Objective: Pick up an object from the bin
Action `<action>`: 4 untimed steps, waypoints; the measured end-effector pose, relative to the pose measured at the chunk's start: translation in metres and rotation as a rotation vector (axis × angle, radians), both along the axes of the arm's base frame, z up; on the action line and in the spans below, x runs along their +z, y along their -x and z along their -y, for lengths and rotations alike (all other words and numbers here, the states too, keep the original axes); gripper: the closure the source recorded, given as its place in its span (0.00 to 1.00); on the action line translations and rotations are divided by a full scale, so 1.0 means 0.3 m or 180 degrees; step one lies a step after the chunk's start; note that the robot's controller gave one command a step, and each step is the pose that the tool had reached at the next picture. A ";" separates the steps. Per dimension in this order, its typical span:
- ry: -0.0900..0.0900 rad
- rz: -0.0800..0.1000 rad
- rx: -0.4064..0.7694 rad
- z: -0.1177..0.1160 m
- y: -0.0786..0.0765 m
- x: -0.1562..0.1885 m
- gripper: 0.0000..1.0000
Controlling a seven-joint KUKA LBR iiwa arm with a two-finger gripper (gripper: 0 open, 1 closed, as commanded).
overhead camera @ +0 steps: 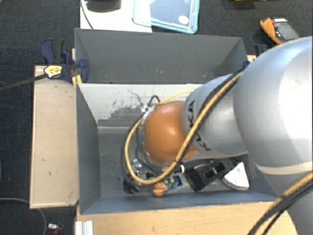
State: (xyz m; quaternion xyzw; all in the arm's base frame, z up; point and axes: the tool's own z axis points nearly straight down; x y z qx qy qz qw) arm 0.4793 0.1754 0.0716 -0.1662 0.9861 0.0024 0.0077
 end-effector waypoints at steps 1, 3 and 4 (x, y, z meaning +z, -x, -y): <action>-0.0001 0.0000 -0.0003 -0.001 0.000 0.000 1.00; -0.0005 0.0006 -0.0036 0.000 0.000 0.101 1.00; -0.0010 0.0015 -0.0050 0.000 -0.002 0.140 1.00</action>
Offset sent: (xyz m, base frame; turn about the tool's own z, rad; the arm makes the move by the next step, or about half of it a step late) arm 0.0001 0.0002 0.0314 -0.0004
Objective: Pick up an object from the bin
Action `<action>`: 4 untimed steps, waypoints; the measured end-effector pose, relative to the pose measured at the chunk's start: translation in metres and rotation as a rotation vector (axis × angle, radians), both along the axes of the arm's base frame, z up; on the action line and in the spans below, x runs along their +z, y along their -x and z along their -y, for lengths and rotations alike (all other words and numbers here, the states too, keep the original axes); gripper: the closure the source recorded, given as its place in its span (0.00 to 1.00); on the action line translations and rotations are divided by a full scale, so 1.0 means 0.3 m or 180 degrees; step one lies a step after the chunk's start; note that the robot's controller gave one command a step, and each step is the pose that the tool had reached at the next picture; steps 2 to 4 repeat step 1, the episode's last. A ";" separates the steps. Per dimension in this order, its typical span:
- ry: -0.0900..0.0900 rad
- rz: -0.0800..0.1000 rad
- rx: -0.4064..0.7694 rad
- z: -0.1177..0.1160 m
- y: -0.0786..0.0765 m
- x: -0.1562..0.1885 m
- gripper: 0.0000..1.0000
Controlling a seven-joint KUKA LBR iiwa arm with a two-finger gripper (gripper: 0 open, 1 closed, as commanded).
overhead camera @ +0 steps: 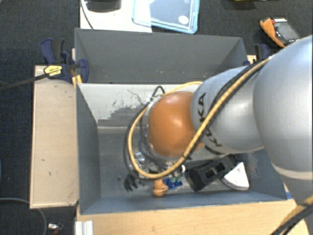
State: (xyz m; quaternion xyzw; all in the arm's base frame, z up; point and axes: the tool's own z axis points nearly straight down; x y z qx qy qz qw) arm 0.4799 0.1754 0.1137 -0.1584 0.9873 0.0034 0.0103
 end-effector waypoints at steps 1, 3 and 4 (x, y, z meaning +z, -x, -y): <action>0.0008 -0.0023 -0.0008 0.002 0.006 0.085 1.00; 0.0008 -0.0023 -0.0008 0.002 0.006 0.085 1.00; 0.0008 -0.0023 -0.0008 0.002 0.006 0.085 1.00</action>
Offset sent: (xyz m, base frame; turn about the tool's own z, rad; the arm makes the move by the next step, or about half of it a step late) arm -0.0019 -0.0005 0.0628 0.0027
